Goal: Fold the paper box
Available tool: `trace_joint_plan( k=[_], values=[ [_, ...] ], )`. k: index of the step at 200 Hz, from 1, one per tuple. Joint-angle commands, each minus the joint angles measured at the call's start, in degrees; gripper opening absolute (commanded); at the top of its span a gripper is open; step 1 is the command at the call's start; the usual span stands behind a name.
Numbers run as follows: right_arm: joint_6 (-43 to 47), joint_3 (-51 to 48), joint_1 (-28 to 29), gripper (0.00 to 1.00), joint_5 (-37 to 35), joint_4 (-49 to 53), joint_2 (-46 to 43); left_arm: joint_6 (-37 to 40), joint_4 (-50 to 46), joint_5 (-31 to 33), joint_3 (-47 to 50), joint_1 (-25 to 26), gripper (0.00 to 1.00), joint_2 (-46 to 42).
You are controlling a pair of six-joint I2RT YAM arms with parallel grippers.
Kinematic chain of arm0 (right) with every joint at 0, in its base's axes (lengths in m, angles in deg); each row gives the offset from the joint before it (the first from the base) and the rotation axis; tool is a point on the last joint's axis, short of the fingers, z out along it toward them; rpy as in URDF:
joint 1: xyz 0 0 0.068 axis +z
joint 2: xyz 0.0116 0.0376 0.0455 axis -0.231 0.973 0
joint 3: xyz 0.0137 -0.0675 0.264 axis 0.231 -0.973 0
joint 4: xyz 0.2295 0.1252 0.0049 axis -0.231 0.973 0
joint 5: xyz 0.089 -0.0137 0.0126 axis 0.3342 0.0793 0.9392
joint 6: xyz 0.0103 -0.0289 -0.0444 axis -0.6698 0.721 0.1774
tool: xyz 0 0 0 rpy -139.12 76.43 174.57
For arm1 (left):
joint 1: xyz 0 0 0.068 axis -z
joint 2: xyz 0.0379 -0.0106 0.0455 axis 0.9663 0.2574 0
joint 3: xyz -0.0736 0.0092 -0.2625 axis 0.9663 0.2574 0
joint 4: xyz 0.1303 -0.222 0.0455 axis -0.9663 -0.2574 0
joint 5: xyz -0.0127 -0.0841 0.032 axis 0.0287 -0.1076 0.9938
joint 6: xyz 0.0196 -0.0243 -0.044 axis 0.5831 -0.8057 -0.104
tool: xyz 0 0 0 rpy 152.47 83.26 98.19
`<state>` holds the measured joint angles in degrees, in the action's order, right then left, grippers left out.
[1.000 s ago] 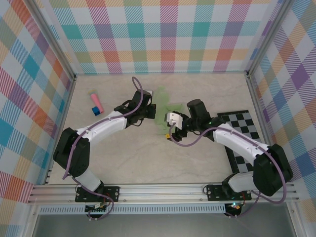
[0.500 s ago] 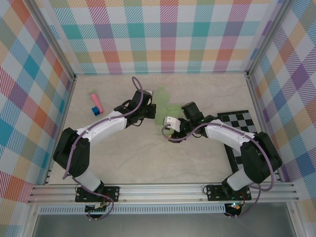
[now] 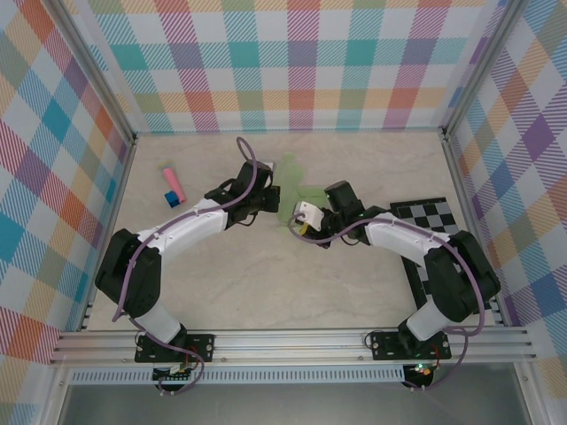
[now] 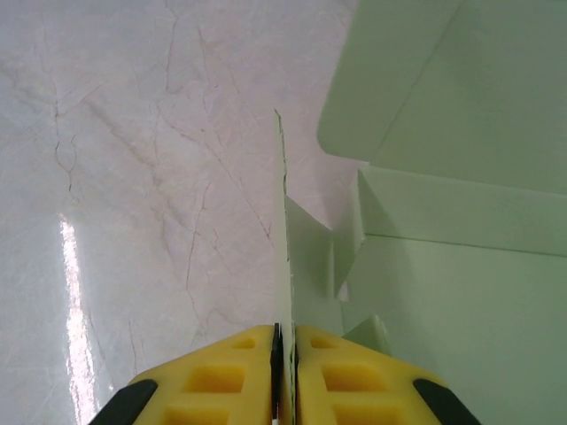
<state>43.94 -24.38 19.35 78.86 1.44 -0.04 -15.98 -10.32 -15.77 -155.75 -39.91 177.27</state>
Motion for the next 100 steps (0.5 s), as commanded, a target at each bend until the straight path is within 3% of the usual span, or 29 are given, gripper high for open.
trace_joint_plan(
  k=[1,100],
  values=[
    [-6.52,0.96,-2.07,0.11,2.77,-2.45,1.61,1.07,-2.04,-0.86,-0.74,1.12,0.00,0.81],
    [-15.00,6.84,-8.82,0.11,10.19,1.28,5.46,7.13,-1.97,2.85,0.40,1.30,0.00,0.28]
  ],
)
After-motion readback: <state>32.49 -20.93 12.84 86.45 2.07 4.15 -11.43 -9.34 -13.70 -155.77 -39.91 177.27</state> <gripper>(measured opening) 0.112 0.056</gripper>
